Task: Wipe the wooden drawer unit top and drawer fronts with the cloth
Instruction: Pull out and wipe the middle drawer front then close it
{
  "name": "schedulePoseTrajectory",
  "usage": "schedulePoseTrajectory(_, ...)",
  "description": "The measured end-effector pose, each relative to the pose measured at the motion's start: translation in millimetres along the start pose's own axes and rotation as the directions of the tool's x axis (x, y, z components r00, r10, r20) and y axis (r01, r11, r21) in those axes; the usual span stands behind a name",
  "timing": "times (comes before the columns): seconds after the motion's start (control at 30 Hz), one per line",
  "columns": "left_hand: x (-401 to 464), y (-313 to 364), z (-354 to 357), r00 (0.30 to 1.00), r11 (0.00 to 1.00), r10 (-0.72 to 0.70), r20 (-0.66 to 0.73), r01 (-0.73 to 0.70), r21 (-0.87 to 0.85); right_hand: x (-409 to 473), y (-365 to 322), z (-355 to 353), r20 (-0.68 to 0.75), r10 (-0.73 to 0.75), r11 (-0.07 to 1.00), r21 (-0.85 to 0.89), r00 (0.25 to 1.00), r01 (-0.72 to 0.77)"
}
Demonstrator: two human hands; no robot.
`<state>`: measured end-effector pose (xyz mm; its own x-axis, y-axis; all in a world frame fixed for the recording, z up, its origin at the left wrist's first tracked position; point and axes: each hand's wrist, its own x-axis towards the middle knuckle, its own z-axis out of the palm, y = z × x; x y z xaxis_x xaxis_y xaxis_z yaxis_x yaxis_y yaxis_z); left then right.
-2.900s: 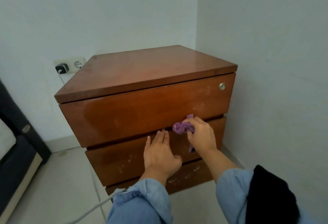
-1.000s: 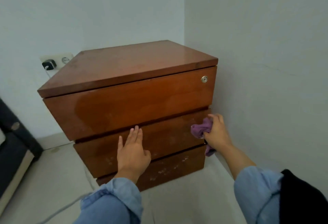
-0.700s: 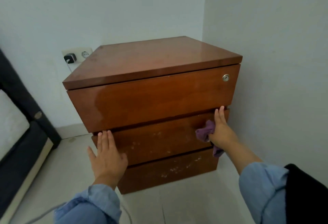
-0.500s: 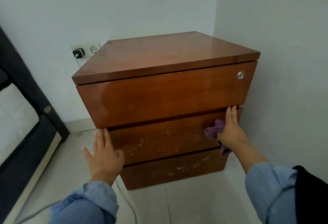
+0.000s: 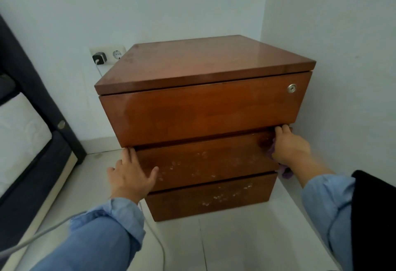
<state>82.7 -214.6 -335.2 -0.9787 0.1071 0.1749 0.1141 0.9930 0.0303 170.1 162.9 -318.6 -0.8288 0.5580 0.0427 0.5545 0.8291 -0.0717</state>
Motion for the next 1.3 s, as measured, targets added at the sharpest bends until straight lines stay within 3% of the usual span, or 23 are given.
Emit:
schedulePoseTrajectory(0.27, 7.2, -3.0, -13.5, 0.998, 0.993, 0.035, 0.049, -0.041, 0.107, 4.7, 3.1, -10.0, -0.006, -0.049, 0.997, -0.053, 0.999, 0.048)
schedulePoseTrajectory(0.73, 17.4, -7.1, -30.1, 0.992, 0.958, 0.115, -0.051, -0.097, 0.268, 8.3, 8.5, -25.1, -0.016, -0.092, 0.993, -0.070, 0.996, 0.090)
schedulePoseTrajectory(0.97, -0.4, -10.7, -29.8, 0.991, 0.971, 0.118, -0.062, -0.102, 0.217, -6.9, 12.6, -20.1, -0.049, -0.075, 0.997, -0.035, 0.996, 0.073)
schedulePoseTrajectory(1.2, -26.7, -13.4, -35.3, 0.994, 0.976, 0.099, -0.036, -0.090, 0.201, -33.8, 24.7, -21.1, 0.049, 0.010, 0.989, 0.150, 0.999, -0.017)
schedulePoseTrajectory(1.3, -35.6, -5.3, -39.7, 0.996, 0.984, 0.085, -0.030, -0.079, 0.160, -41.6, 31.2, -33.0, 0.090, 0.087, 0.925, 0.363, 0.992, -0.114)
